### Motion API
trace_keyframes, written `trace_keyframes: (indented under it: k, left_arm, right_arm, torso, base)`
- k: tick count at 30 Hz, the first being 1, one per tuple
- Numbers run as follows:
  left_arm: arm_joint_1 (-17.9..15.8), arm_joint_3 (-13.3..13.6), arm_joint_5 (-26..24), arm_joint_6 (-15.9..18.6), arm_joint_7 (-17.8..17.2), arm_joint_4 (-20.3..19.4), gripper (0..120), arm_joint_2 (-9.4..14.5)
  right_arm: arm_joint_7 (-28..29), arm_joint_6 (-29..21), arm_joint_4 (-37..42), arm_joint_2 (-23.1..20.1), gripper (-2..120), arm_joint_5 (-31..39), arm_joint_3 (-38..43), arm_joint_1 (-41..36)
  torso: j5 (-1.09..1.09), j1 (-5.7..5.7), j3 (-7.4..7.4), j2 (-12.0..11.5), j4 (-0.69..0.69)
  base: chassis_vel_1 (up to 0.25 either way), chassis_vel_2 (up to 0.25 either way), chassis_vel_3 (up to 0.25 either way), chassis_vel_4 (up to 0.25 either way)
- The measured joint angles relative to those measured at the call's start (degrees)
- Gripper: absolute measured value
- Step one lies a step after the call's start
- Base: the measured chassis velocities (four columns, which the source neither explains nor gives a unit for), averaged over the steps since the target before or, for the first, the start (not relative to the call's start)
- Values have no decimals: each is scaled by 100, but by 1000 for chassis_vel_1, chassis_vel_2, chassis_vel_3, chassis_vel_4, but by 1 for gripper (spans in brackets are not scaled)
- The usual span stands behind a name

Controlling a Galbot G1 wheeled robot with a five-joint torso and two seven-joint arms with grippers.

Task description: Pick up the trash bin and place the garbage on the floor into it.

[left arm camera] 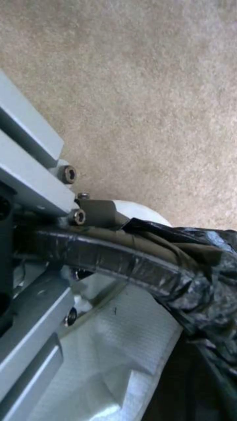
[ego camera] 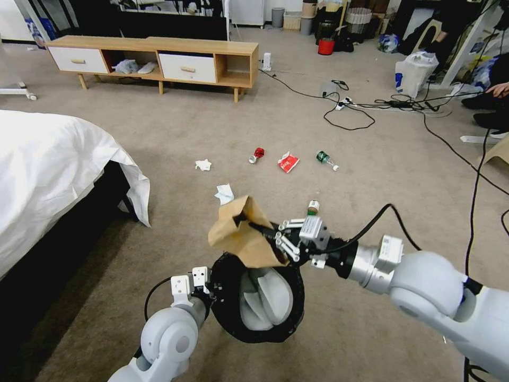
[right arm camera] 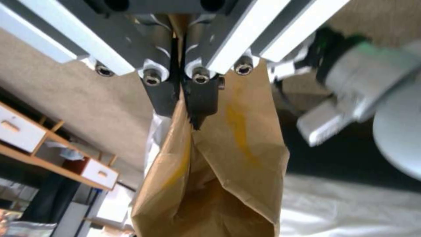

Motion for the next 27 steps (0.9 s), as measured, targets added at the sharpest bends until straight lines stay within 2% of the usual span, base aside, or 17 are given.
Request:
trace_keyframes:
  k: [4, 9, 11, 17, 27]
  left_arm:
    - [-22, -90, -467, 88, -457, -153, 0, 41]
    - [-9, -174, -676, 141, -719, -256, 0, 4]
    - [41, -289, -922, 171, -913, -361, 0, -12]
    - [140, -541, -1193, 172, -1104, -490, 0, 1]
    - [326, -650, -1377, 163, -1228, -731, 0, -63]
  right_arm:
    - [-214, 119, -165, 105, 0, -234, -217, -38]
    - [-351, 276, -385, 225, 0, -609, -513, -90]
    - [-509, 423, -623, 354, 0, -930, -688, -103]
    - [-639, 531, -915, 555, 0, -1186, -945, -98]
    - [-816, 630, -1384, 909, 0, -1521, -1269, -73]
  torso:
    - [0, 0, 0, 0, 0]
    - [0, 0, 0, 0, 0]
    - [0, 0, 0, 0, 0]
    - [0, 0, -1, 0, 0]
    - [0, 0, -1, 0, 0]
  base:
    - [0, 0, 0, 0]
    - [0, 0, 0, 0]
    - [0, 0, 0, 0]
    - [0, 0, 0, 0]
    - [0, 0, 0, 0]
